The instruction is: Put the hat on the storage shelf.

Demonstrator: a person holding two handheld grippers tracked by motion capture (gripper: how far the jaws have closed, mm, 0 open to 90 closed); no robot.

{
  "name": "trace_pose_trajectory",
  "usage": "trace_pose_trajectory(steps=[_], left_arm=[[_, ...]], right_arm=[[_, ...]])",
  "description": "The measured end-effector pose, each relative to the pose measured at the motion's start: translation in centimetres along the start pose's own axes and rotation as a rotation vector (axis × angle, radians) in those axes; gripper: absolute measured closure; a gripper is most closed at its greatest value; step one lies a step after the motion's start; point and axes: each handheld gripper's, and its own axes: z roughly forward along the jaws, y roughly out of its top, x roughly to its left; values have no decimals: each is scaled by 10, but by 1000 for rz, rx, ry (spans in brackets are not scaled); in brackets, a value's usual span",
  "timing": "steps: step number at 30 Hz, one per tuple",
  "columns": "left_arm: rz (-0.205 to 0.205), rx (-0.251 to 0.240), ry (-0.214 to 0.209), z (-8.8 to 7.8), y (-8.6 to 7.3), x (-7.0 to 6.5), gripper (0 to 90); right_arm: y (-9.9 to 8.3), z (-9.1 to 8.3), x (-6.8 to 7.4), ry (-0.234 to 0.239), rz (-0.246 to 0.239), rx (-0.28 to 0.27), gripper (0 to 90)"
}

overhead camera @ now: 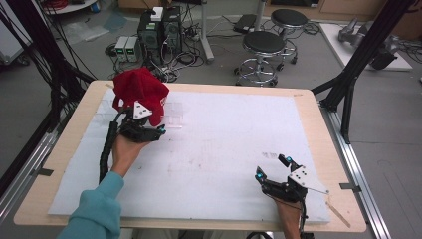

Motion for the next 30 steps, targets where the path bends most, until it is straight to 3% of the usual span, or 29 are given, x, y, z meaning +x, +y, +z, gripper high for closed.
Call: trace_pose_trajectory(steps=[2, 8, 17, 30], left_arm=[[-10, -45, -1, -4, -4, -1, 222], [-6, -60, -19, -12, -11, -1, 164], [-11, -135, -57, -29, -18, -6, 141], [-18, -175, -87, -56, -39, -7, 142]], right_arm=[[0, 0, 0, -2, 3, -3, 84], [-1, -1, -1, 6, 5, -17, 84], [-1, -2, -3, 22, 19, -25, 84], [-1, -2, -1, 21, 3, -18, 84]])
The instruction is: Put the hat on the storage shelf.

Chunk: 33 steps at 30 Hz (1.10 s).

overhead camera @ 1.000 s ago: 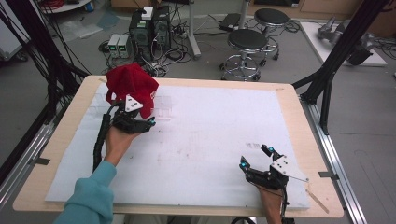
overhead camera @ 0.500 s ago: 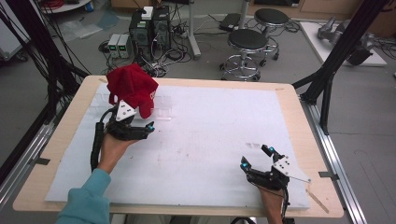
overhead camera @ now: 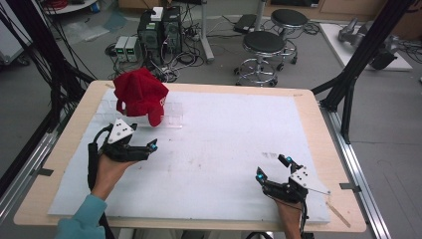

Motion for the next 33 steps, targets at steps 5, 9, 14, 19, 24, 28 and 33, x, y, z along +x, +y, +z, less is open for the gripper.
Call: trace_pose_trajectory(steps=[5, 9, 14, 19, 24, 28, 33], left_arm=[[-9, -14, -29, -11, -13, 2, 142], [-12, -32, -44, -20, -23, 5, 144], [-17, -67, -68, -32, -45, 10, 144], [-24, -119, -68, -45, -67, 14, 144], [-27, -145, -69, -53, -78, 19, 144], [-28, -152, -67, -54, -83, 21, 144], [-29, -151, -62, -54, -88, 22, 144]], right_arm=[[0, 0, 1, -5, -9, 1, 84], [0, 0, 1, -6, -8, 3, 84], [0, 0, 1, -7, -7, 3, 84], [0, 0, 2, -8, -8, 3, 84], [0, 0, 2, -12, -6, 4, 84], [0, 0, 2, -15, -4, 4, 85], [0, 0, 2, -19, -4, 1, 84]])
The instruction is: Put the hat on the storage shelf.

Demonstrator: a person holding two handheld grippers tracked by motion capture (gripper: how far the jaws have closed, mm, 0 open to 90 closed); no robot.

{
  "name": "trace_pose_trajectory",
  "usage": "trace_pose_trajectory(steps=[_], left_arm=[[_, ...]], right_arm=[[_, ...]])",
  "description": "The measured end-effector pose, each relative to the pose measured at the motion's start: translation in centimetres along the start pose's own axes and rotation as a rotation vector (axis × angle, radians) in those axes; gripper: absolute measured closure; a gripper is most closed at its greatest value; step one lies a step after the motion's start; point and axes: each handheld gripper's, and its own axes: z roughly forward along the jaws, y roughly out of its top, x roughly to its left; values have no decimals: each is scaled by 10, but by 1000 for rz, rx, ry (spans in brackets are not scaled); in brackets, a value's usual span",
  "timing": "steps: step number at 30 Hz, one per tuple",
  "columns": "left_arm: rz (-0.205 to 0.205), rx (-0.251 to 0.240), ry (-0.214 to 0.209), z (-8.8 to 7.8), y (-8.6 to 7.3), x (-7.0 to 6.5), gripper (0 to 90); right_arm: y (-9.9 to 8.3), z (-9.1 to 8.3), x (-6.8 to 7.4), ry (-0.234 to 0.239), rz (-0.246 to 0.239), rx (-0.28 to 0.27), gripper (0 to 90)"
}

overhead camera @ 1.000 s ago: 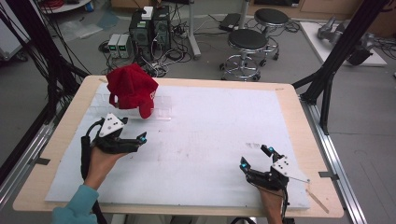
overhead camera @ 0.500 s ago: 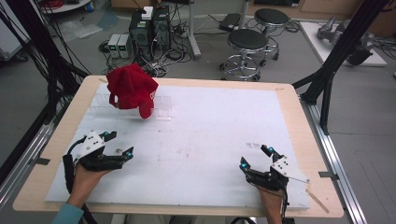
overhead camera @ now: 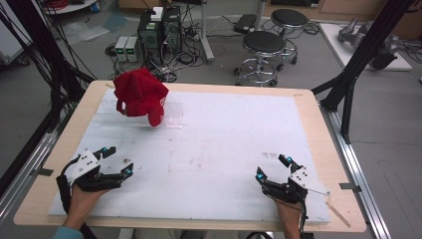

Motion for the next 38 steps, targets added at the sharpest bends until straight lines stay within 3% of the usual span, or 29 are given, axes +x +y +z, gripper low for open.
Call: trace_pose_trajectory(steps=[19, 38], left_arm=[[16, -42, 10, -5, -12, 2, 144], [-2, -59, 25, -7, -14, 3, 144]], right_arm=[[0, 0, 0, -3, -2, -10, 85], [0, 0, 0, -4, 0, -7, 85]])
